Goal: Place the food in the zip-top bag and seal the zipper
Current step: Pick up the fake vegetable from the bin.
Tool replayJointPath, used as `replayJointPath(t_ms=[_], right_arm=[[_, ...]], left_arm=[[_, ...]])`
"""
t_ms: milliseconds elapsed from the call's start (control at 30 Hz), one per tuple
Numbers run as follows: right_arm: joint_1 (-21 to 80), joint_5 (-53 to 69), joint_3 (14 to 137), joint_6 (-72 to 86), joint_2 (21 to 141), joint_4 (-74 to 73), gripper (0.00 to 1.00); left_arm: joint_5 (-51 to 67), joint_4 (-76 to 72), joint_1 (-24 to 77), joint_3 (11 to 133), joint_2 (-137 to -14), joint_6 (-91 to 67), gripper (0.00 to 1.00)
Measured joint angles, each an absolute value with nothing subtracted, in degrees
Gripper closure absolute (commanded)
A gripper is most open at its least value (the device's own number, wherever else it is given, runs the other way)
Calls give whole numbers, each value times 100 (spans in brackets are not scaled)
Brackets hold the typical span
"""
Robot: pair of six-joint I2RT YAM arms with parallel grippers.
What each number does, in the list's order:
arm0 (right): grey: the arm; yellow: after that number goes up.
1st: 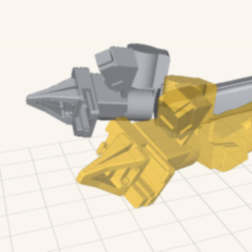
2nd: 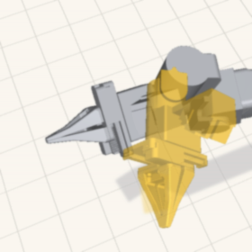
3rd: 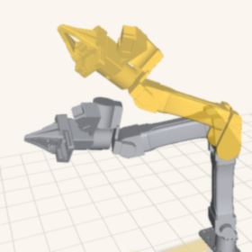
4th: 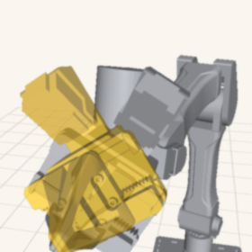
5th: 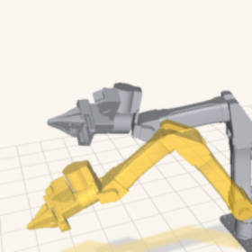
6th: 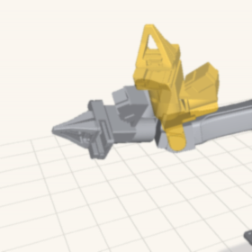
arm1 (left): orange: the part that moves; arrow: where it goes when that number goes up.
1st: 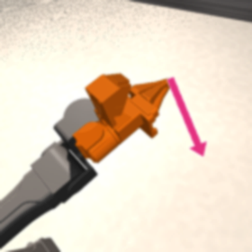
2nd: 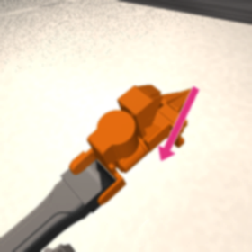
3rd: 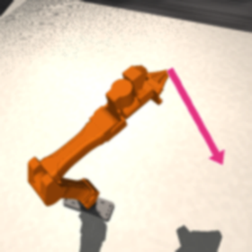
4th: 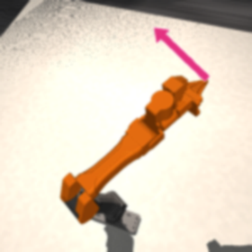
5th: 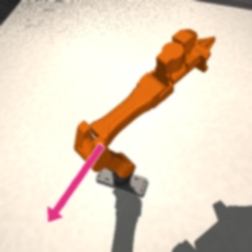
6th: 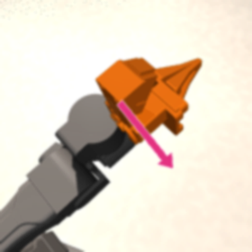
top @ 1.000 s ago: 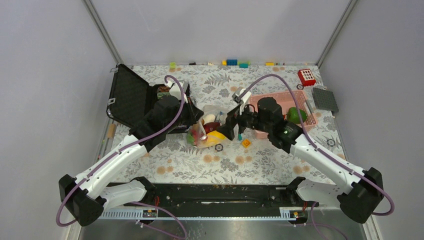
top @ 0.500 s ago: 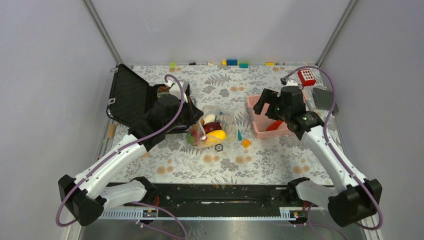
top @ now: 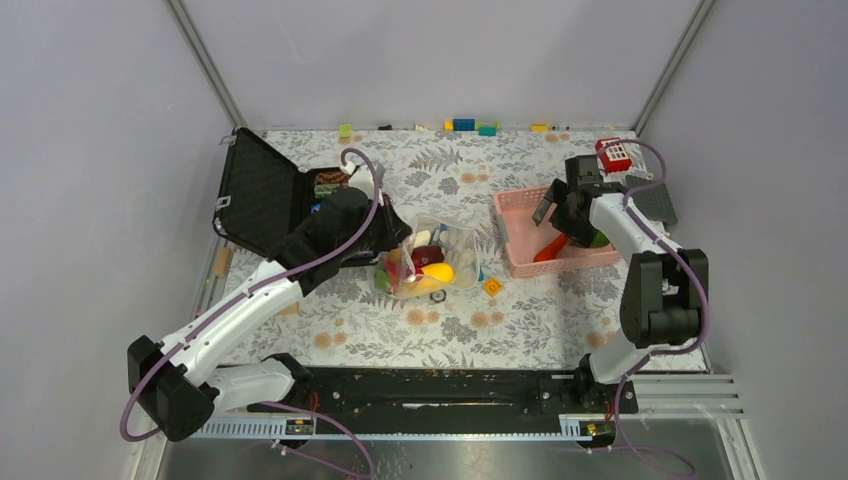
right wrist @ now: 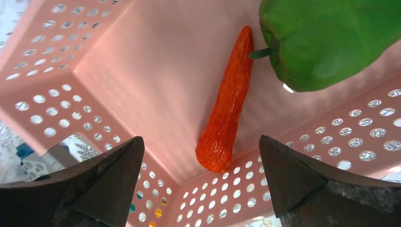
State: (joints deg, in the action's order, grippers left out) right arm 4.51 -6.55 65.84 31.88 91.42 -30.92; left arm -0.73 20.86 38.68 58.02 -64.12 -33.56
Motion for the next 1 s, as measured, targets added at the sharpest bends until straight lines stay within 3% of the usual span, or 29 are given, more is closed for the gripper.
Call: replayJointPath(t_ms=[500,1000], right_arm=[[449,-388,7089,3540,10372,-3146,1],[462,268,7328,3599,10812,-3028,16]], left_arm=[[91,2298,3868,6077,-6707,-3409,100],[16,2467,3868,6263,-6938,-3310,100]])
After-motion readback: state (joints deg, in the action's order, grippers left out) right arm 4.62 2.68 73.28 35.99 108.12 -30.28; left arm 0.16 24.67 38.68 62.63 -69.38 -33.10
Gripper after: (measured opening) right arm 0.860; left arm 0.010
